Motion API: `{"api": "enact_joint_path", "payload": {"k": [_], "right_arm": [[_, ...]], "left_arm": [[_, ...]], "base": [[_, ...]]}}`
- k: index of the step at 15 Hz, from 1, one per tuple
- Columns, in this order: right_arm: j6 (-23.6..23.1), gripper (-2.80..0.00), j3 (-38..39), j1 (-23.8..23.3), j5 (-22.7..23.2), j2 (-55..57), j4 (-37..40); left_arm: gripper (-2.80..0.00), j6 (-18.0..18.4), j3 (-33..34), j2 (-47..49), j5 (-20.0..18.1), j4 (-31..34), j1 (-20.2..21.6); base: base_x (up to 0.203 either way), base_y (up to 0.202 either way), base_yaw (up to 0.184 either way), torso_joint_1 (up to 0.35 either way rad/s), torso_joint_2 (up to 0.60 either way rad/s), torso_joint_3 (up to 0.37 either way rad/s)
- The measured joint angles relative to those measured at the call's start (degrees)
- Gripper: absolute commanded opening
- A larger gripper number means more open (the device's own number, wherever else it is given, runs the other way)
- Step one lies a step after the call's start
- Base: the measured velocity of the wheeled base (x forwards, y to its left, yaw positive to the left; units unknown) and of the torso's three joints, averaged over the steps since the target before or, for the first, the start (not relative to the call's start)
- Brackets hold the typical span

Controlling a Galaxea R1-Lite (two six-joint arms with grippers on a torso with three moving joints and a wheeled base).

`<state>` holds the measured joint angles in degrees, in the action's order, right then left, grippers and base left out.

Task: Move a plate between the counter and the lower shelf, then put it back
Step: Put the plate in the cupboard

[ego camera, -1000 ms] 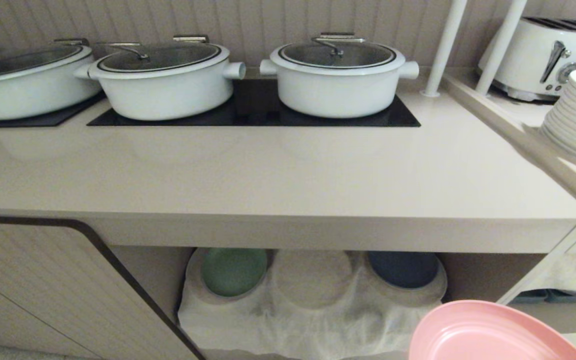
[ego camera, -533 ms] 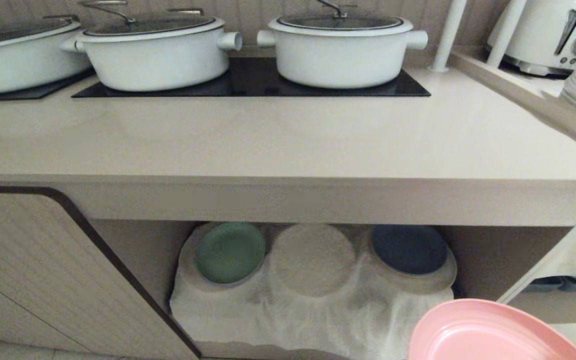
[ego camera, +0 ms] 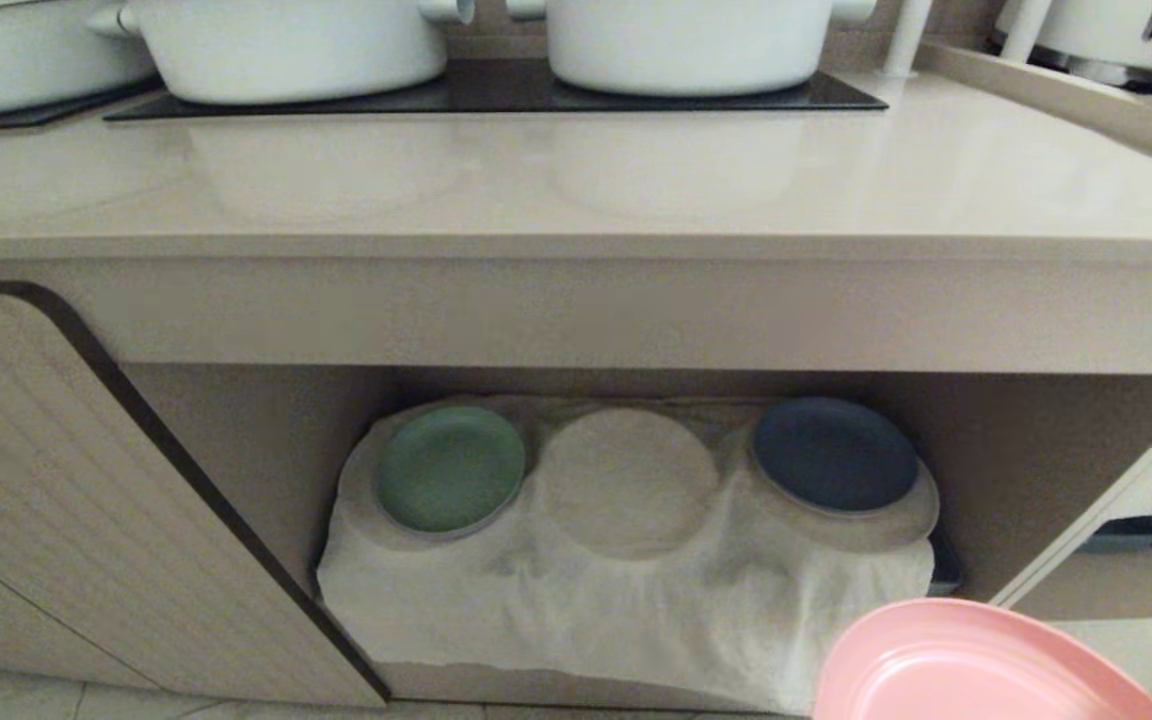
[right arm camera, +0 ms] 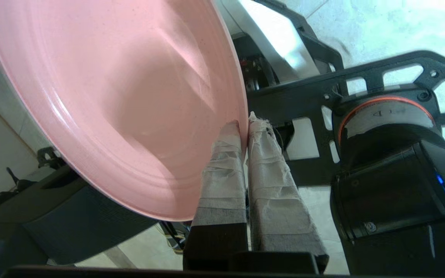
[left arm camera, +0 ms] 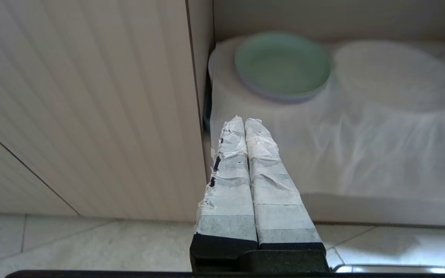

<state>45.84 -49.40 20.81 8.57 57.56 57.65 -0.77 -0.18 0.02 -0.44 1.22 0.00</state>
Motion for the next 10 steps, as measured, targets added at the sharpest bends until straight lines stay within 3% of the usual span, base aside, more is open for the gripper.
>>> {"api": "enact_joint_path", "payload": {"k": [6,10], "right_arm": [[0.0,-2.8,0.7,0.0,0.0,0.6,-1.0],[0.0,-2.8,0.8,0.2,-0.1,0.8,-1.0]], "left_arm": [[-2.8,0.0,0.0,0.0,0.0,0.0,0.0],[-2.8,0.0,0.0,0.0,0.0,0.0,0.0]], "base": [[0.0,0.0,0.0,-0.122,0.43,0.292],[0.0,0.0,0.0,-0.019,0.08,0.06]]}}
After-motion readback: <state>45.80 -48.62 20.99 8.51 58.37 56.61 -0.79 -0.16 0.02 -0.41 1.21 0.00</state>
